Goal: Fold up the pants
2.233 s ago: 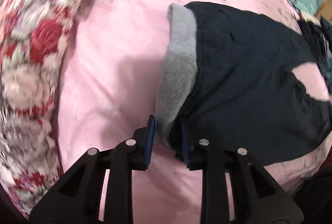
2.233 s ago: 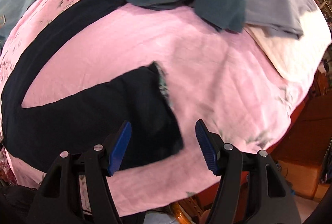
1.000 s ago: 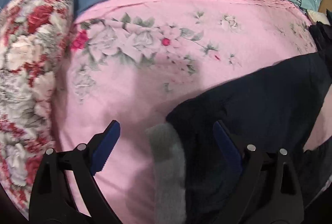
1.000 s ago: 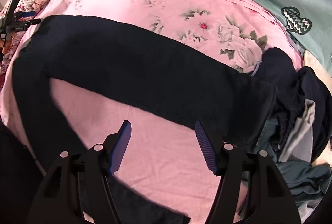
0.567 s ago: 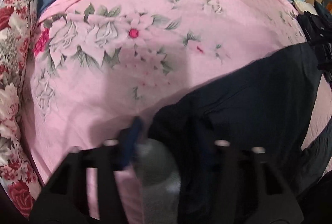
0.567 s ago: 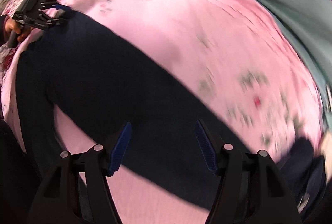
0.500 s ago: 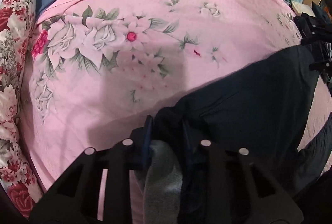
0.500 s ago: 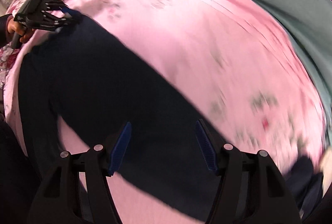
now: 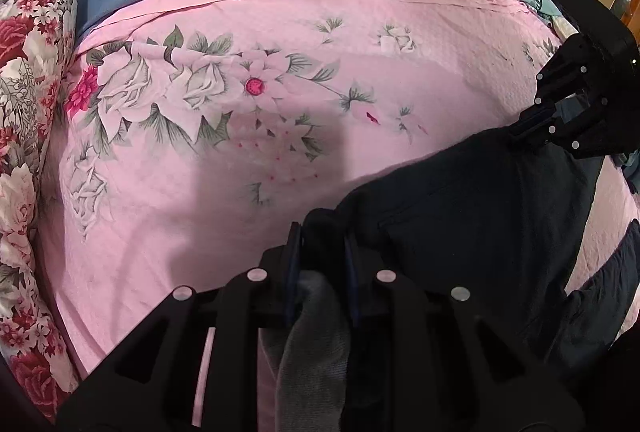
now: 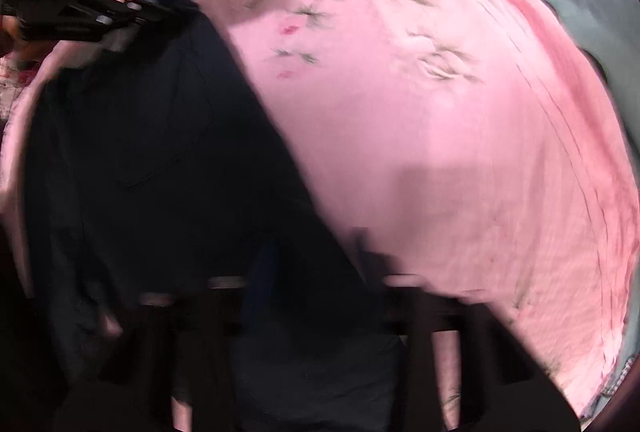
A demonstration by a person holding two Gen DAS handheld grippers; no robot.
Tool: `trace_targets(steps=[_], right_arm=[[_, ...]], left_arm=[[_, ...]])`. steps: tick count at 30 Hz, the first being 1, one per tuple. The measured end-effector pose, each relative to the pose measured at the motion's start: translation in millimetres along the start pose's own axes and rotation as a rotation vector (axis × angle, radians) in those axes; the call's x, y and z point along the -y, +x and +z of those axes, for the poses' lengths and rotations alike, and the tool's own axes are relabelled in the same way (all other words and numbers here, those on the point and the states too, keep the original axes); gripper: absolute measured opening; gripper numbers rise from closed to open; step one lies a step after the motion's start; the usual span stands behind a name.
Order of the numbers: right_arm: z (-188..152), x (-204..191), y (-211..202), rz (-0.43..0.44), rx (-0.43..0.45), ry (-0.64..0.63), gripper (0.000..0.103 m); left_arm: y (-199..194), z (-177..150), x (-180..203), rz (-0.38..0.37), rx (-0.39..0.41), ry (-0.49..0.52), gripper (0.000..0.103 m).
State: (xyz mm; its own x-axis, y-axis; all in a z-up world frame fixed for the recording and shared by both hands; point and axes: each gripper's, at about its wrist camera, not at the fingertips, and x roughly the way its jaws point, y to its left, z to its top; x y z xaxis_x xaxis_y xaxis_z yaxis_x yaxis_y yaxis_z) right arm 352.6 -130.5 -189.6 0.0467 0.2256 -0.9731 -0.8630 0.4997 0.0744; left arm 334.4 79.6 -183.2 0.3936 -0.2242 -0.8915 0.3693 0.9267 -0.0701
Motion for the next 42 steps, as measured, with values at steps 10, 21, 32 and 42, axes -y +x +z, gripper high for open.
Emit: trace_targets(steps=[10,21,32,42], right_arm=[[38.0,33.1,-36.1,-0.064,0.156,0.163,0.006],[12.5,33.6,-74.3,-0.264,0.229,0.246,0.053],[-334.2,-18.9,-111.1,-0.252,-0.146,0.892,0.053],[-445.3,-114.2,-75.9,-0.106,-0.121,1.233,0.050]], left_arm=[[-13.0,19.2,-37.4,0.032,0.086,-0.069,0.017],[-29.2,21.0,-55.5,0.139,0.029,-0.039,0.057],[-52.7,-130.5,18.2,-0.020,-0.250,0.072,0.076],[-59.3,-132.6,46.2,0.106,-0.173,0.062,0.027]])
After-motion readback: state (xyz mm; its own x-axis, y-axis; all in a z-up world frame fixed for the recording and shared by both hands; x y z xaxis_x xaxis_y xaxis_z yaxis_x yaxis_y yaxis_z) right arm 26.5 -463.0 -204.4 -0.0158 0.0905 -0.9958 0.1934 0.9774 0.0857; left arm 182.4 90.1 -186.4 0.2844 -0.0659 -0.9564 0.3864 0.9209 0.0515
